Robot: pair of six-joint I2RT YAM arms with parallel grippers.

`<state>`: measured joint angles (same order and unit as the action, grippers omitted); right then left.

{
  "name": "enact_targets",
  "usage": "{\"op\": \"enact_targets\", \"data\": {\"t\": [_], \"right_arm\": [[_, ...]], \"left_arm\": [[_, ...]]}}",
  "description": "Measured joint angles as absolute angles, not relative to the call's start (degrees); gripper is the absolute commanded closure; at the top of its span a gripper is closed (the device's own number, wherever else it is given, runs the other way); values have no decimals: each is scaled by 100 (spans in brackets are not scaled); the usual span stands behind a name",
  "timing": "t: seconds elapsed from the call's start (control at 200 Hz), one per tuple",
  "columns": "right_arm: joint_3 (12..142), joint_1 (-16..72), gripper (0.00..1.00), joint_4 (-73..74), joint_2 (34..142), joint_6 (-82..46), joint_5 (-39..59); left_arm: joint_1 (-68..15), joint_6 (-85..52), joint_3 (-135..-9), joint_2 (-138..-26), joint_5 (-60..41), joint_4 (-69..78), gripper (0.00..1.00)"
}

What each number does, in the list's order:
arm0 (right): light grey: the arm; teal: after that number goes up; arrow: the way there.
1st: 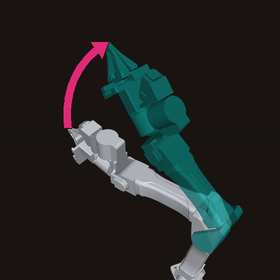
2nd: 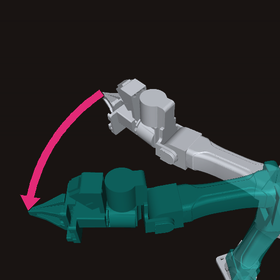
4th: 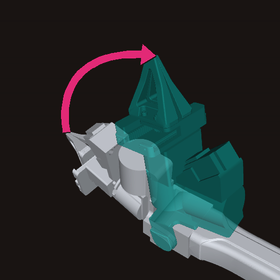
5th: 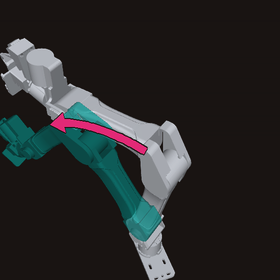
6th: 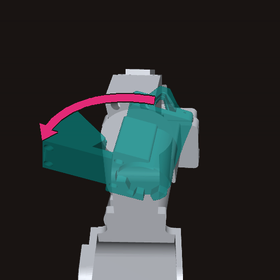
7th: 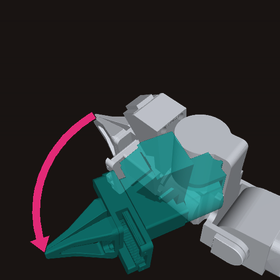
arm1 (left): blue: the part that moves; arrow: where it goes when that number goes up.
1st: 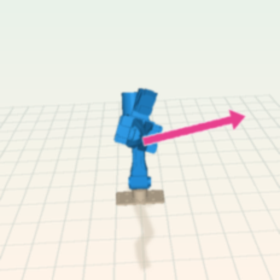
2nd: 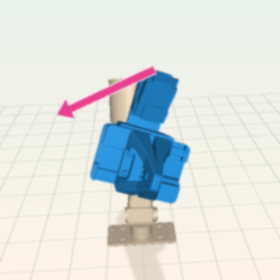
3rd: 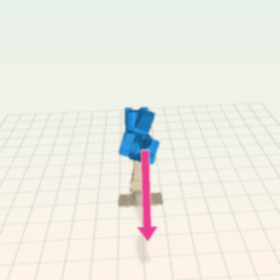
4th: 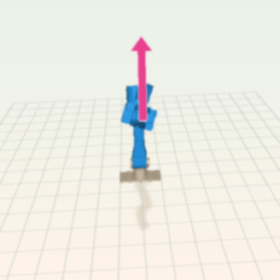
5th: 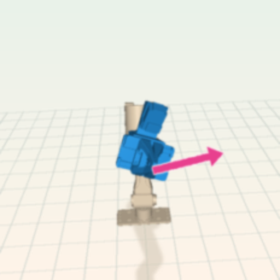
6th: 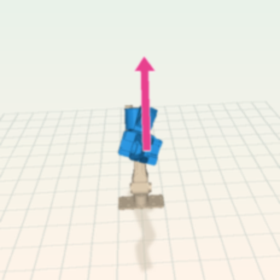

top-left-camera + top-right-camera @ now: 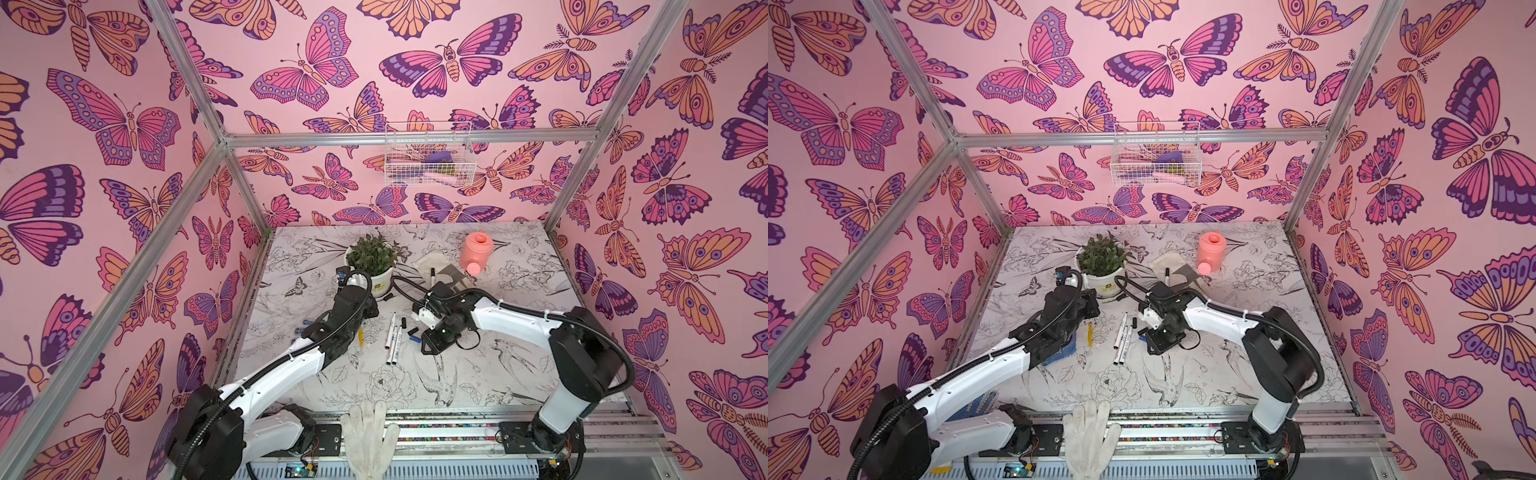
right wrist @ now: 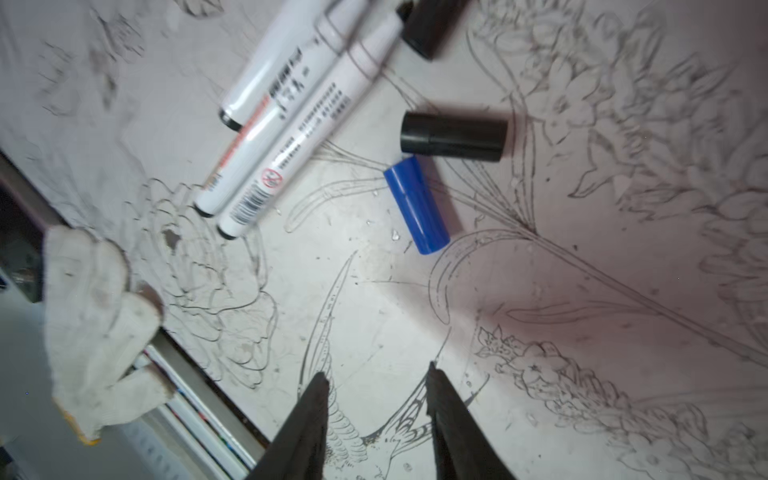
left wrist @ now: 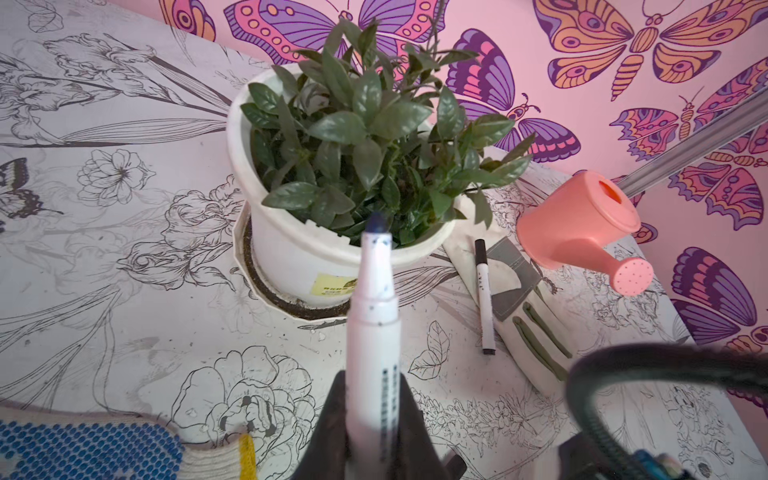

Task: Insert the pens into the pen caps
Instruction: 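Reach the right gripper down to the blue cap among the caps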

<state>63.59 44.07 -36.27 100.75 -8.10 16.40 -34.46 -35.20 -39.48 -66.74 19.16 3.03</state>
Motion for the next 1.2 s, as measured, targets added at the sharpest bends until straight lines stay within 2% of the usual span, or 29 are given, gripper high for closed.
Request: {"op": "enact_targets", "data": {"t": [0.611, 0.956, 1.202], "right_arm": [[7478, 4534, 61, -3627, 11168, -961, 106], [8182, 4213, 61, -3592, 11465, -803, -16], [8007, 4049, 61, -3559, 11251, -923, 679]], "left_arm": [[-3428, -3498, -3905, -6359, 2132, 108, 100], [-3406, -3500, -3872, -6307, 2211, 62, 100], [-3406, -3500, -3872, -6311, 2209, 16, 100]]}}
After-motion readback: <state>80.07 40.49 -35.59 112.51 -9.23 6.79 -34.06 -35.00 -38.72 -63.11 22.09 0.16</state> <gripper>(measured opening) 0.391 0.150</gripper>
